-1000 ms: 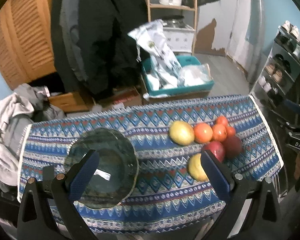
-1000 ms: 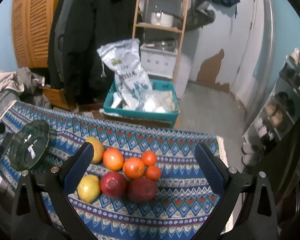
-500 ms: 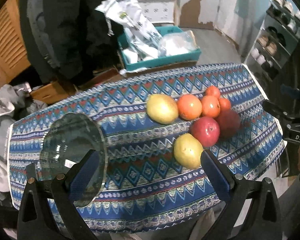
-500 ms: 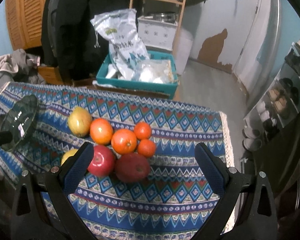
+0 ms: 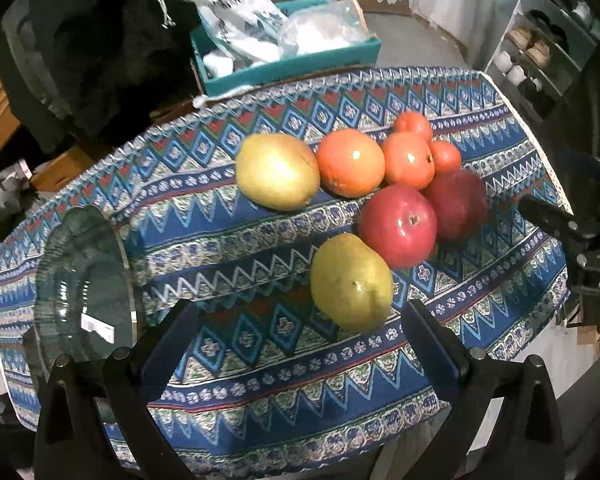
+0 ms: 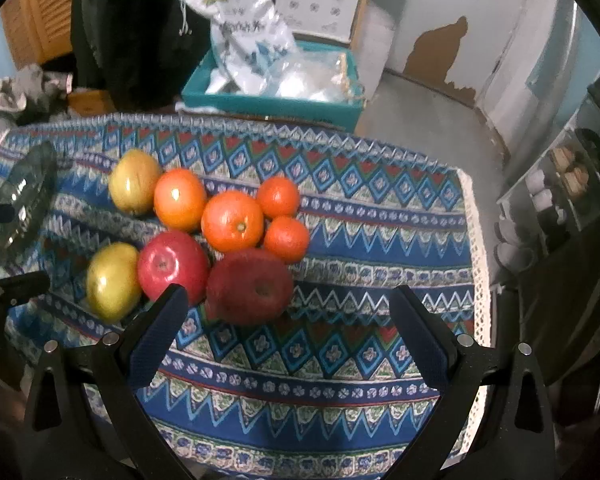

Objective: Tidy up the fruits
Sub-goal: 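Move left tool to the green mango while right tool approaches a red apple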

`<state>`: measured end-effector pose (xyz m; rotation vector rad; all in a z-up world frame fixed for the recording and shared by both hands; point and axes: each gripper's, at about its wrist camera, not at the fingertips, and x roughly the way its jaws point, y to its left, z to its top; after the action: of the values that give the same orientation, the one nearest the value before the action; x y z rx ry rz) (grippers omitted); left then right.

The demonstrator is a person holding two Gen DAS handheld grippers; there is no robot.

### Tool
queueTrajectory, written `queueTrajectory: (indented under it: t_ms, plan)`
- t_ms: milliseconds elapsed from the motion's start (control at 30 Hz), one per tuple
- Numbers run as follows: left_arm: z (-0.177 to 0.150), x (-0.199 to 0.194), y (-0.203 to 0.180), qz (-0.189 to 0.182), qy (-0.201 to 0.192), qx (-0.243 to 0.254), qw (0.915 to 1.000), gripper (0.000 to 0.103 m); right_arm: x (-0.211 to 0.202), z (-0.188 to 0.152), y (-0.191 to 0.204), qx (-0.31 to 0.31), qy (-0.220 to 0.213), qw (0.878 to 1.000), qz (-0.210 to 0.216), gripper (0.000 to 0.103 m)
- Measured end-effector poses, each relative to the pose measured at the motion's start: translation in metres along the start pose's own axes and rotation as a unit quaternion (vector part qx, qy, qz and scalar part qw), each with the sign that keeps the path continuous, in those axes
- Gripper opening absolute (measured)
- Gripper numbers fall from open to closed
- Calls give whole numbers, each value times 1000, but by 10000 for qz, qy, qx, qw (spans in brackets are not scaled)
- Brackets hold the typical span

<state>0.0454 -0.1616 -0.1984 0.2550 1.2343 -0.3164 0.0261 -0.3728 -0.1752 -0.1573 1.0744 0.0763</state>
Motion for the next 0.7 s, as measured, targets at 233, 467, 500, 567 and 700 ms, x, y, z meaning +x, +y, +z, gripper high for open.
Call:
queueTrajectory:
  t_ms: [233,467,500,567,700]
  plan:
    - [3,29,-11,-93,277,43,9996,102,25,-5,0,-62,255,9995,170,99]
    - [9,58,-18,-153,546,-11,9984,102,52,-10,0,-232,561,9974,382,99]
    - [9,61,-19,-166,575,-7,9982,102,56,-11,2,-279,595,9970,418,99]
    - [10,68,-21,-171,648,29,9977,102,63,-12,5,-338,660,9957,562,99]
    - [11,82,-23,-176,791,78,9967,102,72,-11,8,-447,739,9945,593,99]
